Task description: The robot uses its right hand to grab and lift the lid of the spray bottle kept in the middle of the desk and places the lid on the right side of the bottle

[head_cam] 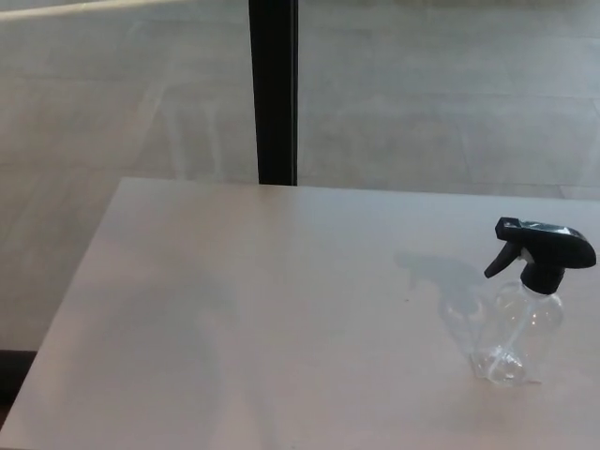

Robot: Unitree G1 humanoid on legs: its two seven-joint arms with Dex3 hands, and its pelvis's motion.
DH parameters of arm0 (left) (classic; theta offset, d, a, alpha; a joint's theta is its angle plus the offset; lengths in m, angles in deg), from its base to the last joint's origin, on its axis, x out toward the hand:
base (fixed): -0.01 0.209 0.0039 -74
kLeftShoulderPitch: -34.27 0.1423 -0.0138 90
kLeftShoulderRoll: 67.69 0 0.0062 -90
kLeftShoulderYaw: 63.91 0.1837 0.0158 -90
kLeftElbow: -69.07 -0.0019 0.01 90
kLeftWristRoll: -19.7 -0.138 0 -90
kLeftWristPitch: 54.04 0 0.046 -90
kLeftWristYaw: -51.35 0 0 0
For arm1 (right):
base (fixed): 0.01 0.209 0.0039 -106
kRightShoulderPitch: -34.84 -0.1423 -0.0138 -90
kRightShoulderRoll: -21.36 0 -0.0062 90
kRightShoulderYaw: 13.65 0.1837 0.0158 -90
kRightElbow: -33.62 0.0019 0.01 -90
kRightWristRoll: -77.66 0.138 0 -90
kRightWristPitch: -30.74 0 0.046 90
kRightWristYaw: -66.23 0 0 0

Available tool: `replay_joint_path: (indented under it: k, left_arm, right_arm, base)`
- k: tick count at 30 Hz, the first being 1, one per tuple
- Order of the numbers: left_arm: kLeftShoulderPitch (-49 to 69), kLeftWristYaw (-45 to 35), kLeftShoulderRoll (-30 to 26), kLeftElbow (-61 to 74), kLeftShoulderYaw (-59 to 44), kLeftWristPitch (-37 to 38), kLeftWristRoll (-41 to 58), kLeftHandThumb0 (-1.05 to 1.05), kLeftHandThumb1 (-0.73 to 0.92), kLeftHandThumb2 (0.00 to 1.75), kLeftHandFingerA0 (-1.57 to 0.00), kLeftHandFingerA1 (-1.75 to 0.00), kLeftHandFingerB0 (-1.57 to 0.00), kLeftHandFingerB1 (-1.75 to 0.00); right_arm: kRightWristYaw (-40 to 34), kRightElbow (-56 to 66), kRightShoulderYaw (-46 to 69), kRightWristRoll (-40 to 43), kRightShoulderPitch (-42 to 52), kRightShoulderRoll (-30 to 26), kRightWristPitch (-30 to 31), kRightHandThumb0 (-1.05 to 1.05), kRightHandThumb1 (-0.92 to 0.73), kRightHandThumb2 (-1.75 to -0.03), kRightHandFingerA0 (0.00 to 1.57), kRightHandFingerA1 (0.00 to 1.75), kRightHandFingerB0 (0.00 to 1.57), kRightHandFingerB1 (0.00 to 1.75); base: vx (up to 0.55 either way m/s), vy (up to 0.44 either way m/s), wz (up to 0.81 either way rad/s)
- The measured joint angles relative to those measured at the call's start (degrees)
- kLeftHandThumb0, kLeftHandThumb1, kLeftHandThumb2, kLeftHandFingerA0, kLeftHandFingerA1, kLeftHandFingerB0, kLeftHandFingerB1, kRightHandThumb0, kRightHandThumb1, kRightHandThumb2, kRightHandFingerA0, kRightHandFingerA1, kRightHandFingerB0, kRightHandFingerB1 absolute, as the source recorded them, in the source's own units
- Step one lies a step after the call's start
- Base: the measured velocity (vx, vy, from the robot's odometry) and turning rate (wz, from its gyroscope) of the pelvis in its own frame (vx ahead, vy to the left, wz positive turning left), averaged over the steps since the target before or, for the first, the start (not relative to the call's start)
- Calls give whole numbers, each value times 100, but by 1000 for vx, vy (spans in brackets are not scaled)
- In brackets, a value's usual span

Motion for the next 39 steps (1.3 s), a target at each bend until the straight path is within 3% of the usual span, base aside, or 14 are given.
replay_joint_path:
  k: [3,4,5,11,20,23,24,27,28,30,31,36,37,39]
  left_arm:
    - [-23,-58,-2,-18,-33,1,36,-79,68,108,-47,-60,-29,-52]
    - [-24,-66,-1,-19,-34,2,41,-83,71,108,-49,-60,-32,-52]
    - [-29,-84,-1,-18,-37,6,48,-83,86,66,-55,-50,-37,-40]
    - [-12,-148,-2,-19,-49,19,71,-82,87,67,-55,-51,-38,-40]
    - [-15,-171,-1,-31,-83,22,92,-83,87,66,-55,-51,-38,-41]
    - [15,-185,-1,-31,-83,29,99,-83,70,108,-49,-61,-32,-53]
    - [19,-188,-1,-31,-83,33,101,-82,88,67,-55,-50,-38,-40]
    - [44,-204,-1,-29,-69,49,104,-82,88,67,-55,-50,-38,-40]
    - [49,-207,-1,-29,-65,52,105,-83,70,109,-49,-60,-33,-53]
    - [61,-220,-1,-33,-63,56,106,-82,70,109,-46,-60,-30,-52]
    - [61,-234,-1,-38,-60,62,108,-81,87,65,-52,-50,-36,-41]
    - [54,-268,-1,-45,-69,69,140,-85,71,108,-48,-60,-33,-52]
    - [53,-274,-1,-46,-68,70,147,-82,87,66,-55,-50,-38,-41]
    - [53,-279,-1,-47,-67,71,159,-83,71,108,-48,-60,-32,-53]
  right_arm:
    - [-21,14,386,171,-211,-137,-17,-69,-70,-61,32,88,15,26]
    - [-27,57,468,200,-275,-190,13,-76,-59,-91,32,80,7,32]
    - [-24,94,577,243,-338,-232,86,-67,-73,-63,26,92,11,22]
    - [-64,493,1113,511,-1153,-808,351,-72,-61,-91,13,48,6,36]
    - [-168,1936,870,575,-2864,-1501,576,-75,-70,-62,40,47,26,29]
    - [-168,2461,630,556,-3097,-1501,800,-75,-69,-62,39,49,27,29]
    - [-168,2566,585,553,-3135,-1501,853,-80,-69,-61,36,55,29,30]
    - [-160,3085,406,558,-3263,-1499,1109,-76,-70,-62,32,46,28,30]
    - [-151,3233,340,558,-3305,-1499,1175,-77,-55,-90,27,53,23,43]
    - [-87,3621,108,557,-3426,-1494,1325,-76,-69,-62,34,46,28,29]
    - [-25,3839,-23,565,-3498,-1492,1409,-75,-55,-88,26,50,22,42]
    - [318,4508,-830,547,-3832,-1461,1714,-77,-68,-61,32,37,29,29]
    - [406,4640,-1050,520,-3895,-1439,1795,-75,-66,-61,32,39,28,29]
    - [573,4855,-1471,472,-4001,-1374,1914,-74,-67,-61,31,39,27,29]
  base:
    - [0,0,0]
    - [0,0,0]
    - [0,0,0]
    - [0,0,-2]
    - [0,0,1]
    - [0,0,0]
    - [0,0,0]
    - [0,0,0]
    - [0,0,0]
    - [0,0,0]
    - [0,0,0]
    - [0,0,0]
    - [0,0,0]
    - [0,0,0]
